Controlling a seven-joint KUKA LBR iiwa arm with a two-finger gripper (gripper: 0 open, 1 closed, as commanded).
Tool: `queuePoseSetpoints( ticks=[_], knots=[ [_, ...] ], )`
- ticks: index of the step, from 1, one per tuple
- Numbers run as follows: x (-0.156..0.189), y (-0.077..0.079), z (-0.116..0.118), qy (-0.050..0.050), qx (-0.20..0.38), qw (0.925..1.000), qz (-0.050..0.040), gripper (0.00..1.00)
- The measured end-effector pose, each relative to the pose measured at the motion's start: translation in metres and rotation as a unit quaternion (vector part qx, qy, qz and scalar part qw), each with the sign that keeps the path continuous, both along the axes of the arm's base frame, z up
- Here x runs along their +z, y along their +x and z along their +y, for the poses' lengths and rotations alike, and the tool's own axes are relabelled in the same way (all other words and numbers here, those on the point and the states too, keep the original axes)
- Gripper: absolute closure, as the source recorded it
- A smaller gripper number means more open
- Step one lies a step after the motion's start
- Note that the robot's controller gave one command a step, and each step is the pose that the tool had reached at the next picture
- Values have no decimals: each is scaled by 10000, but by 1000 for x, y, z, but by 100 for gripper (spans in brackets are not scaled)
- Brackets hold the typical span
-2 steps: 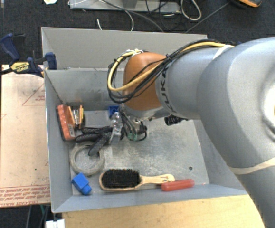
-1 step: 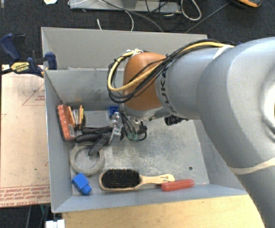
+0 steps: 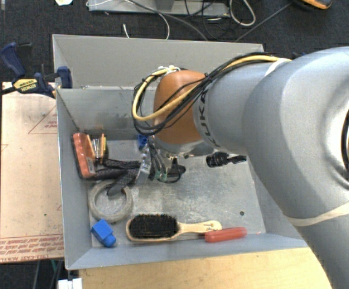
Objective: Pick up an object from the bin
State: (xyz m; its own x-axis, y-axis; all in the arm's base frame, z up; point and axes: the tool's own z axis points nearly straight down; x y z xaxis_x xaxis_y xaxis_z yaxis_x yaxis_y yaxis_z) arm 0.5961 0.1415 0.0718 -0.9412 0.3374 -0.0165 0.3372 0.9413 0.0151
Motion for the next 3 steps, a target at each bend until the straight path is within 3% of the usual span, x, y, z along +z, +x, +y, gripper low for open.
queuePoseSetpoints(
  ticks=[1, 2, 3],
  knots=[
    [0, -46, 10, 11, -309, 9995, 9, 100],
    [2, -25, 5, 25, -529, 9986, -10, 100],
    [1, -32, 2, 27, -343, 9994, -32, 100]
  ],
)
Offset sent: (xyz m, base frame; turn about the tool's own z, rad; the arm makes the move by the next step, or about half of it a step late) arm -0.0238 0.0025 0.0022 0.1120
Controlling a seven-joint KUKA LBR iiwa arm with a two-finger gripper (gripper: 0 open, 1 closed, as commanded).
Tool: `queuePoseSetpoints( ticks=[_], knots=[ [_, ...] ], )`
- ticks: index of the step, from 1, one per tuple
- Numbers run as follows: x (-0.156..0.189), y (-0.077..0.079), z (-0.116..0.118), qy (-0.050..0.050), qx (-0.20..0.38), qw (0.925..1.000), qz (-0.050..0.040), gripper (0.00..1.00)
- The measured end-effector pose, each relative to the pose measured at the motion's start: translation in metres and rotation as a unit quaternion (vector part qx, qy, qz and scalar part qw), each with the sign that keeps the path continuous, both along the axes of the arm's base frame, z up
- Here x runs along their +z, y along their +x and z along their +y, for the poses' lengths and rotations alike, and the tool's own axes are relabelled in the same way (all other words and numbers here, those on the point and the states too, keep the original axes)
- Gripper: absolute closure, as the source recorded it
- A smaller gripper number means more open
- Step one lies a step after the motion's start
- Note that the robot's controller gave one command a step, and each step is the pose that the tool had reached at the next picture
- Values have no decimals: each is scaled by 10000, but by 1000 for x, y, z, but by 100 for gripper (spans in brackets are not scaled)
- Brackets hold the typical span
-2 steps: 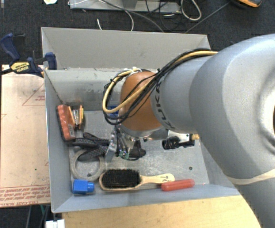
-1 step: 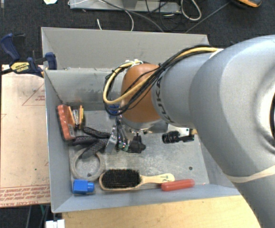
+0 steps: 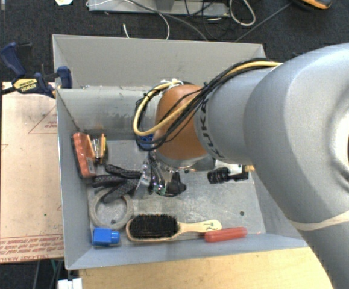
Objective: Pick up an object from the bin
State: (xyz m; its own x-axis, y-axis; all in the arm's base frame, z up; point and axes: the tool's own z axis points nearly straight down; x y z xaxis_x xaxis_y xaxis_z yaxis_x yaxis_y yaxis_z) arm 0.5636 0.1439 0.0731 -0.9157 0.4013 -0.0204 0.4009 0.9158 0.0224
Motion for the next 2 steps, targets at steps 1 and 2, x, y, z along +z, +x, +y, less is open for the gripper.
queuePoseSetpoints(
  ticks=[1, 2],
  knots=[
    [-2, 8, 2, 3, 47, 10000, 2, 100],
    [-2, 7, 2, 4, 47, 10000, 1, 100]
  ],
)
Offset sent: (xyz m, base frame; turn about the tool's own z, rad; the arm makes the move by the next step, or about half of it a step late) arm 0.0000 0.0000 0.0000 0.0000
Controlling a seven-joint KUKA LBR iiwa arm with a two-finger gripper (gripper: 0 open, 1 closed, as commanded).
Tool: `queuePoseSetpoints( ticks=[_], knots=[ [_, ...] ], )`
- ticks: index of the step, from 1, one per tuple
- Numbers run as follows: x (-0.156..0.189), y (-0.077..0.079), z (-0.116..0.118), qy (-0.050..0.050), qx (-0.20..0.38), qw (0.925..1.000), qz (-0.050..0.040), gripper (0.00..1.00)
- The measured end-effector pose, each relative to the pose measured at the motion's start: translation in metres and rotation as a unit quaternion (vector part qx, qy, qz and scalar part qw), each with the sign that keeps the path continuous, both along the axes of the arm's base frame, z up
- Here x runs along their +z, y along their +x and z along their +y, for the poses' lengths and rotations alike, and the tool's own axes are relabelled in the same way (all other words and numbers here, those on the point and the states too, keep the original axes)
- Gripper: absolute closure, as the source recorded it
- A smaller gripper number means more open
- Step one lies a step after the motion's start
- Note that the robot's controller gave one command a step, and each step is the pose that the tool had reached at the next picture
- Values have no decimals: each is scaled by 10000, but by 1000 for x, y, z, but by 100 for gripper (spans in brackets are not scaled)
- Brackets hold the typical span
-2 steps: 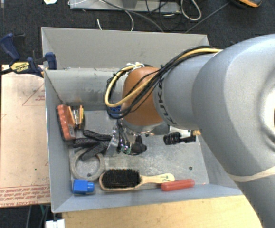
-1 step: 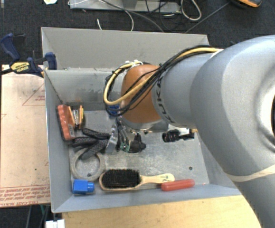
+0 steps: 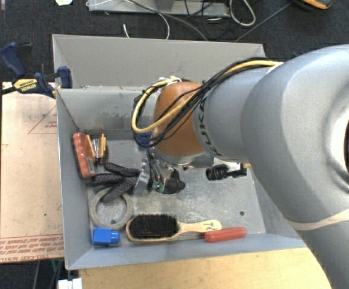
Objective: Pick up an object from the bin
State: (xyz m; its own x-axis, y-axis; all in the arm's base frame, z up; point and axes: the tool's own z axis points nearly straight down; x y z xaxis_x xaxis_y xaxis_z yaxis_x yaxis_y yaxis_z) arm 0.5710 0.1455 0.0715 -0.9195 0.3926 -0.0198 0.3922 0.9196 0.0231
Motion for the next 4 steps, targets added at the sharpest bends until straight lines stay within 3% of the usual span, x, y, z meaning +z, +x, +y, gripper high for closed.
queuePoseSetpoints(
  ticks=[2, 4],
  knots=[
    [0, -29, 5, 0, 296, 9995, -77, 100],
    [17, -25, 0, -6, 463, 9989, -82, 100]
  ],
)
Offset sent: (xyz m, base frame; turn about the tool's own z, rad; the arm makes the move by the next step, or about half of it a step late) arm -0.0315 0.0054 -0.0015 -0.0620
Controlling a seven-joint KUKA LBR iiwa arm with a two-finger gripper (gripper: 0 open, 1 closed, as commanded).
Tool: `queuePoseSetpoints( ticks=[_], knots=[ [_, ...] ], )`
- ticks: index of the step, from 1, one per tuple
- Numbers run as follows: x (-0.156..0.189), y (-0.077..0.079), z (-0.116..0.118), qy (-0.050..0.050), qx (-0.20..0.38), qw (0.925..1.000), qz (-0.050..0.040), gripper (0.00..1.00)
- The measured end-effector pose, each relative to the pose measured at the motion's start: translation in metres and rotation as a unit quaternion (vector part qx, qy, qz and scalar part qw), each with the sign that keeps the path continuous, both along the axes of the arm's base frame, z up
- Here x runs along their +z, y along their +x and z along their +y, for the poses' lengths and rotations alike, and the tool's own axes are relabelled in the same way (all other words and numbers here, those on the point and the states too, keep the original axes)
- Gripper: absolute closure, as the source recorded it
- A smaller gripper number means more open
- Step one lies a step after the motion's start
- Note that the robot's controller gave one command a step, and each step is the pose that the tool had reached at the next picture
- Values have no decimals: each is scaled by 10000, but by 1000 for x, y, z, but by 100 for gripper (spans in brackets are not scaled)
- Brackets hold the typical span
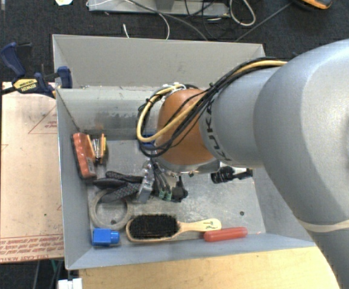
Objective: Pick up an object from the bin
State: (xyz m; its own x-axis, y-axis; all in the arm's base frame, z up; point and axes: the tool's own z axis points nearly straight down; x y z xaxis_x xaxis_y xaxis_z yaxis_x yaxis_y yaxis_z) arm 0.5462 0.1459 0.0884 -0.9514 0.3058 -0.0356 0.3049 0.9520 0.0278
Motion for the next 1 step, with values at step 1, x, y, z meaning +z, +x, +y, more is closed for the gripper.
queuePoseSetpoints(
  ticks=[1],
  knots=[
    [45, 1, -1, -2, 141, 9999, 3, 100]
  ],
)
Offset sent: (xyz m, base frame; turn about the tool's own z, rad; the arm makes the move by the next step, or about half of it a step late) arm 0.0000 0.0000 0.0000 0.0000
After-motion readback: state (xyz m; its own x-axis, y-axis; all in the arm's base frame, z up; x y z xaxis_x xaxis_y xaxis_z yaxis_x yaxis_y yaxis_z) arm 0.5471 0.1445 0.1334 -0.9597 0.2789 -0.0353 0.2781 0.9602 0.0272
